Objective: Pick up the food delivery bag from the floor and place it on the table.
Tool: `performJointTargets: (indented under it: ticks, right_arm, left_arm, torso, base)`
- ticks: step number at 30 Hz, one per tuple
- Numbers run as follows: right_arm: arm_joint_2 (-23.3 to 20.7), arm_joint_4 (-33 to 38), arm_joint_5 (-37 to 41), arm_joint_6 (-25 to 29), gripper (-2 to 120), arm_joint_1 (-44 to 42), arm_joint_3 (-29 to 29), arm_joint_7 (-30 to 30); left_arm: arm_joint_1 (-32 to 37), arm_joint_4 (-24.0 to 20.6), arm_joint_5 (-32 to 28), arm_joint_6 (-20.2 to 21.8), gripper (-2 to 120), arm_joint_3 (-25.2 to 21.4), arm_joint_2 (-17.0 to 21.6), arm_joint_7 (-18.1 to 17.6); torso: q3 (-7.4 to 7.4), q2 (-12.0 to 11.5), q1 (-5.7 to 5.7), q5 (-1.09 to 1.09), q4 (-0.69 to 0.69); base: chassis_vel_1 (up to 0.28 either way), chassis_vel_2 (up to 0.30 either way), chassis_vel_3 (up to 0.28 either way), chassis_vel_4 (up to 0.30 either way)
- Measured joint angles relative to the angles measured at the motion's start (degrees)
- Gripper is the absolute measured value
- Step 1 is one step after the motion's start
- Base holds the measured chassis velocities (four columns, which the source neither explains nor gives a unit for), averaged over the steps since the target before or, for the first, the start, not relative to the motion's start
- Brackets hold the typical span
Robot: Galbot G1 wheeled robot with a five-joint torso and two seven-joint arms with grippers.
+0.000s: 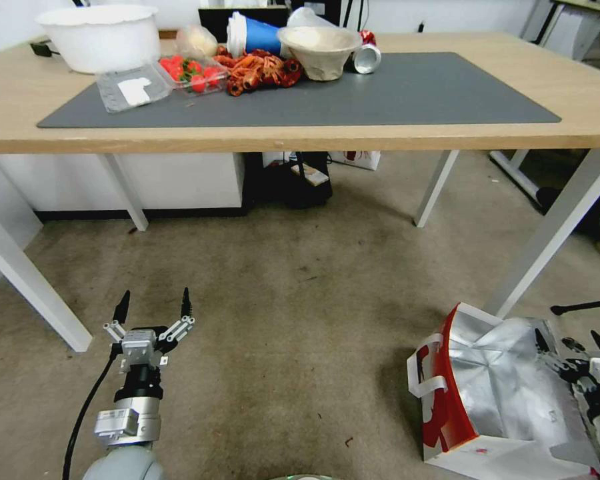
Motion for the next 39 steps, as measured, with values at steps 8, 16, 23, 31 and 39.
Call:
performJointTargets:
  ticks: [8,16,23,31,39]
  right_arm:
    - [-0.18,-1.54,-0.07,-0.73,83,1.09,-1.03,-0.33]
    - [-0.18,-2.25,0.97,-1.74,52,1.15,-1.89,-0.57]
    - [0.51,-2.06,1.62,-2.05,26,0.68,-1.96,-0.98]
    - [0.70,-0.60,2.47,-2.12,1,-0.20,-1.87,-0.98]
    - [0.82,-0.57,2.45,-1.93,0,-0.40,-1.63,-0.89]
  left_arm:
    - [0.02,-0.22,0.71,0.00,100,0.61,-0.66,0.01]
    - [-0.04,-0.14,0.68,-0.22,99,0.42,-0.66,-0.01]
    - [-0.28,0.10,0.43,-0.32,99,0.55,-0.13,-0.03]
    - [-0.48,0.44,0.25,-0.37,99,0.62,0.10,-0.05]
    - [-0.70,0.52,0.19,-0.38,99,0.78,0.15,-0.08]
  torso:
    - [0.00,0.00,0.00,0.00,0.00]
    - [0.00,0.00,0.00,0.00,0.00]
    - [0.00,0.01,0.00,0.00,0.00]
    - [0.00,0.01,0.00,-0.01,0.00]
    - [0.00,0.01,0.00,0.00,0.00]
  base:
    - [0.000,0.000,0.000,0.000]
    - [0.000,0.000,0.000,0.000]
    - [0.000,0.000,0.000,0.000]
    - [0.000,0.000,0.000,0.000]
    - [0.000,0.000,0.000,0.000]
